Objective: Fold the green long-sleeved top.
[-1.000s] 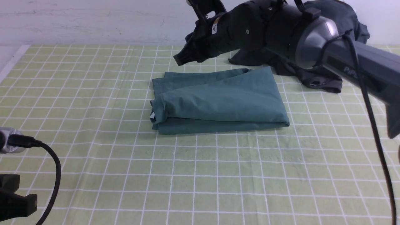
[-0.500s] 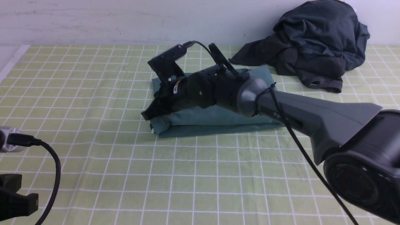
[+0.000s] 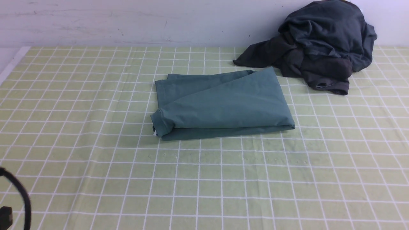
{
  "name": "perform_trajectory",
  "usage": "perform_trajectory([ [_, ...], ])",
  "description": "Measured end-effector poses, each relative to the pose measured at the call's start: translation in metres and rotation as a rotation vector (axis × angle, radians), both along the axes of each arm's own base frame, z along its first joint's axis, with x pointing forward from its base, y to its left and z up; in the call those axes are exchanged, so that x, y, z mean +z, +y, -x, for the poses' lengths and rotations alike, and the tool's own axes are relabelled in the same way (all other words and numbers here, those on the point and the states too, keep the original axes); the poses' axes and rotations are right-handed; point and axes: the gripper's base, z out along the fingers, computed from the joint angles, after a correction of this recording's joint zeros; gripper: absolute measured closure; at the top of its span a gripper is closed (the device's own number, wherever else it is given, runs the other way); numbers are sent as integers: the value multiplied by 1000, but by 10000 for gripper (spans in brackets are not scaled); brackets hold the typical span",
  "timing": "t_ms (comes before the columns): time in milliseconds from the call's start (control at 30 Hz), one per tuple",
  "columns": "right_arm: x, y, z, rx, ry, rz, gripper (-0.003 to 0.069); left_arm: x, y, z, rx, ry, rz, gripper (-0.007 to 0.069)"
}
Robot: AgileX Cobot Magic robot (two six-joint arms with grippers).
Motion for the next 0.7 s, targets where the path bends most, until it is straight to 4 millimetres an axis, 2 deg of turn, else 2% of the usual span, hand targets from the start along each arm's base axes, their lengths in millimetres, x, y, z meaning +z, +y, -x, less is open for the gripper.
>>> perform_trajectory([
  [67,27,-27,28,-39,-22,1,673,1,0,11,-9,-78,-19,627],
  [100,30,-30,31,-39,-28,-3,673,0,1,13,-9,-84,-21,627],
  [167,53,-62,68,-63,-53,-7,673,-7,1,26,-18,-197,-44,627],
  [200,53,-63,68,-64,-53,-4,673,-9,1,28,-19,-207,-48,627],
  [267,63,-91,104,-58,-100,-19,673,-22,1,37,-22,-288,-60,627],
  [333,63,-102,119,-47,-139,-32,673,-25,2,41,-21,-339,-60,627],
  [367,59,-116,139,-29,-198,-49,673,-29,2,44,-21,-389,-61,627],
  [500,25,-146,187,42,-386,-119,673,-32,1,43,-20,-445,-59,627],
  [567,4,-154,204,91,-488,-165,673,-33,1,43,-20,-445,-59,627],
  [600,-18,-157,217,149,-570,-184,673,-33,1,43,-20,-444,-59,627],
  [700,-53,-154,243,327,-785,-230,673,-34,1,43,-20,-440,-59,627],
])
